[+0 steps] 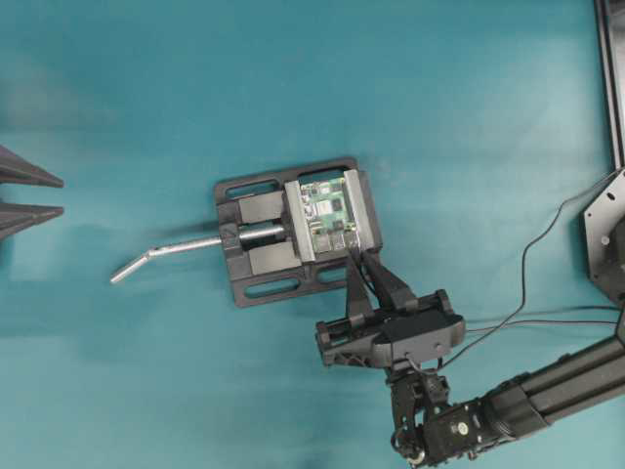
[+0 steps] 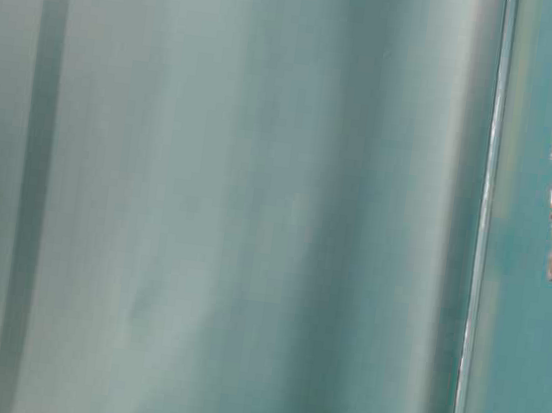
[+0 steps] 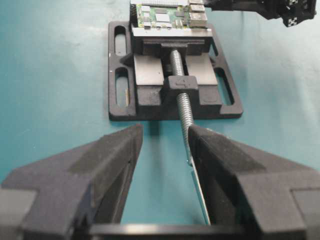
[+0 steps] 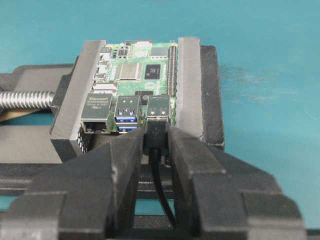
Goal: Insert the USB into the fixed PCB.
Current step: 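Push the USB plug forward into the port with the right gripper, then open the right gripper and release the inserted USB cable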
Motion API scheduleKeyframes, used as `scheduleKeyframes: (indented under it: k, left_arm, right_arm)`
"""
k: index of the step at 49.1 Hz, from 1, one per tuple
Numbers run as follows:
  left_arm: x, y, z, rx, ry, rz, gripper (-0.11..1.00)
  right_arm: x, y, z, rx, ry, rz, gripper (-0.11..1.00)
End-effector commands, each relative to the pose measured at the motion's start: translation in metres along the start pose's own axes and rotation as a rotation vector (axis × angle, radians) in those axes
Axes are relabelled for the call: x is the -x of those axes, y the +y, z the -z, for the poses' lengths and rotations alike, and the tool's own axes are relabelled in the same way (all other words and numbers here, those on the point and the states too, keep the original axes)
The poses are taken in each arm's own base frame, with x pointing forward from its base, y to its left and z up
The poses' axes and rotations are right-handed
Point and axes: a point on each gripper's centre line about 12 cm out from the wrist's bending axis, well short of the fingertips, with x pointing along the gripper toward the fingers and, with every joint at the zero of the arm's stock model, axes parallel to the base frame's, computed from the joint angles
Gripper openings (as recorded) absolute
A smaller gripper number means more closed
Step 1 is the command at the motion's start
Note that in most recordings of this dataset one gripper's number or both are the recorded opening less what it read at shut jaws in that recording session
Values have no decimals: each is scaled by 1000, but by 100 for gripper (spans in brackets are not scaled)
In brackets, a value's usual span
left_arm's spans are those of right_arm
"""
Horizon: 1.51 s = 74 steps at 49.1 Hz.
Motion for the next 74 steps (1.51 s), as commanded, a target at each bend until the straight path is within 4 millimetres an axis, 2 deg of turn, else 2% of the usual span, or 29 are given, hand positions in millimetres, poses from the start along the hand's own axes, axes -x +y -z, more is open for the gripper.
scheduleKeyframes:
  k: [1,45,61,65,74]
  left_arm:
    - [0,0,-7,1,-14,0,53]
    - [0,-1,-7,1,-14,2,53]
    - [0,-1,-7,1,-14,2,53]
    - [0,0,-7,1,-14,0,53]
    - [0,-1,-6,1,-12,2,53]
  right_arm:
    - [-14,8,-20,-52,-7,25,21]
    - [19,4,-15,-51,47,1,21]
    - [24,5,-12,-49,78,-25,21]
    - [25,5,-11,-49,79,-28,24]
    - [26,5,-13,-51,80,-28,41]
